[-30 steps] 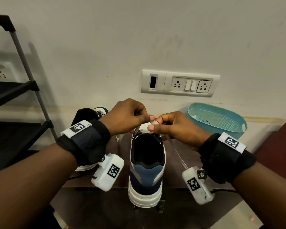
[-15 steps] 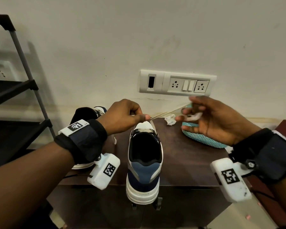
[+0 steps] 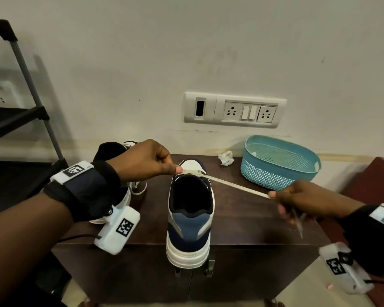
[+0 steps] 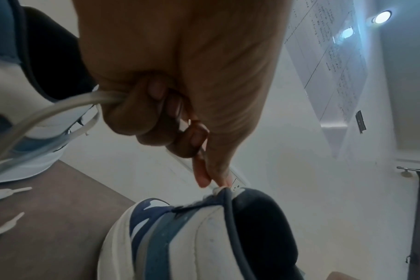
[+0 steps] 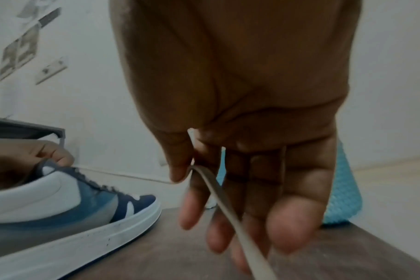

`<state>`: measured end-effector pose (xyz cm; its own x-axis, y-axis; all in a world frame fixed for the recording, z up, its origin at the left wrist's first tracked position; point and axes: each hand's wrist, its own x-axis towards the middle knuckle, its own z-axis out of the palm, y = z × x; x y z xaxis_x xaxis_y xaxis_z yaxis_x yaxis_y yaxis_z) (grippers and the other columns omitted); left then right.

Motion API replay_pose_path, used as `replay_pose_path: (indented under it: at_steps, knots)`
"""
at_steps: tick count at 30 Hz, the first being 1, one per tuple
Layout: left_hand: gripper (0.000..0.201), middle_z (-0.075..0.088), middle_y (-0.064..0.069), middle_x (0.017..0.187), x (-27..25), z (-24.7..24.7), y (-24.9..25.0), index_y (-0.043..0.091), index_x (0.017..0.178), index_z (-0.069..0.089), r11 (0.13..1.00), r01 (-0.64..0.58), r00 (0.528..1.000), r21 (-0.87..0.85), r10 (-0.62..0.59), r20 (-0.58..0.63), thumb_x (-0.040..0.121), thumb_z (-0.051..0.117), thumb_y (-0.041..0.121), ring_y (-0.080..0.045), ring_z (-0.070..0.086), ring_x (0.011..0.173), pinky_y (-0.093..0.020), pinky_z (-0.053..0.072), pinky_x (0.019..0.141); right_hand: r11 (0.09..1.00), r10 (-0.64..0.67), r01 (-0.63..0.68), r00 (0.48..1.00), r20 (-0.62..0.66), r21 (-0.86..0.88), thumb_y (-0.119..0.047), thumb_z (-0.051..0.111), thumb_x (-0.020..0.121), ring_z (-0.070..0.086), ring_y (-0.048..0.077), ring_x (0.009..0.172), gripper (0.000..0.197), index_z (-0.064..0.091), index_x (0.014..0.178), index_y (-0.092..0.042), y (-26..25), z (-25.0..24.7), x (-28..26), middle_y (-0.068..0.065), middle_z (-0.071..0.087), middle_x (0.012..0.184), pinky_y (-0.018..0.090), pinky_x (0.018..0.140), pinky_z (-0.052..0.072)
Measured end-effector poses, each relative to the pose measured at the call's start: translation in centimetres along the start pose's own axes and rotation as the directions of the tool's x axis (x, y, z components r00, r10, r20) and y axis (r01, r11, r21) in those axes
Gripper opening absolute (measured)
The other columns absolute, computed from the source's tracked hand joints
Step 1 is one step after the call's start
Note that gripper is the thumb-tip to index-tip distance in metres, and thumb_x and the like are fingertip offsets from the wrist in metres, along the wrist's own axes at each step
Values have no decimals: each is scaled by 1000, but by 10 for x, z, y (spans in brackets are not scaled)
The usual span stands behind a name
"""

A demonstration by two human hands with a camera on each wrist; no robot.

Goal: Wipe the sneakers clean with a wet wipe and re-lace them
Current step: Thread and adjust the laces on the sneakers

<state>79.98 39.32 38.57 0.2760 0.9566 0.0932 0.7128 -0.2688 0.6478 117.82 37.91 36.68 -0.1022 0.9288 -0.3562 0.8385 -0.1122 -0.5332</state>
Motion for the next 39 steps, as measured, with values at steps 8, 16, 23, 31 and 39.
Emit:
replay_pose_path:
  at_steps: [8, 16, 23, 31, 39]
  knots:
    - [30, 46, 10, 47, -3, 3, -1, 13, 75, 71, 999, 16, 1000, -42, -15, 22, 87, 75, 41, -2, 37, 40, -11, 30, 43, 887, -422, 447, 887, -188, 115, -33, 73, 92, 70, 1, 87, 14, 79, 102, -27, -76, 36, 7, -8, 78, 94, 22, 77, 55]
    - [33, 54, 3, 55, -6, 2, -6, 9, 76, 70, 996, 55, 997, -73, -51, 51, 90, 73, 39, -7, 46, 46, -17, 40, 42, 844, -445, 456, 889, -106, 282, -15, 73, 92, 63, 9, 69, 15, 73, 90, 0, -100, 55, 17, 13, 75, 82, 29, 66, 55]
    - [30, 65, 1, 63, -12, -2, -4, 13, 76, 67, 981, 130, 981, -143, -106, 164, 93, 70, 37, -19, 54, 52, -33, 54, 54, 884, -422, 415, 906, -12, 216, -22, 64, 99, 66, 21, 63, 19, 67, 93, -5, -87, 51, 19, 6, 68, 58, 31, 62, 48]
    - [23, 72, -13, 92, -13, -14, 3, 7, 90, 75, 769, 190, 971, -611, -54, 234, 91, 64, 28, -24, 69, 79, -40, 61, 78, 557, -456, 173, 881, 126, 812, -26, 63, 91, 67, 27, 91, 18, 75, 92, -11, -102, 36, 10, 8, 67, 92, 37, 80, 60]
    - [28, 72, -20, 115, -1, -7, 25, 0, 111, 70, 602, 63, 998, -796, -40, 48, 91, 65, 18, -35, 70, 109, -49, 55, 96, 311, -399, 132, 917, 3, 941, -24, 62, 97, 70, 30, 113, 22, 69, 113, -10, -134, 44, 23, 12, 73, 119, 45, 100, 52]
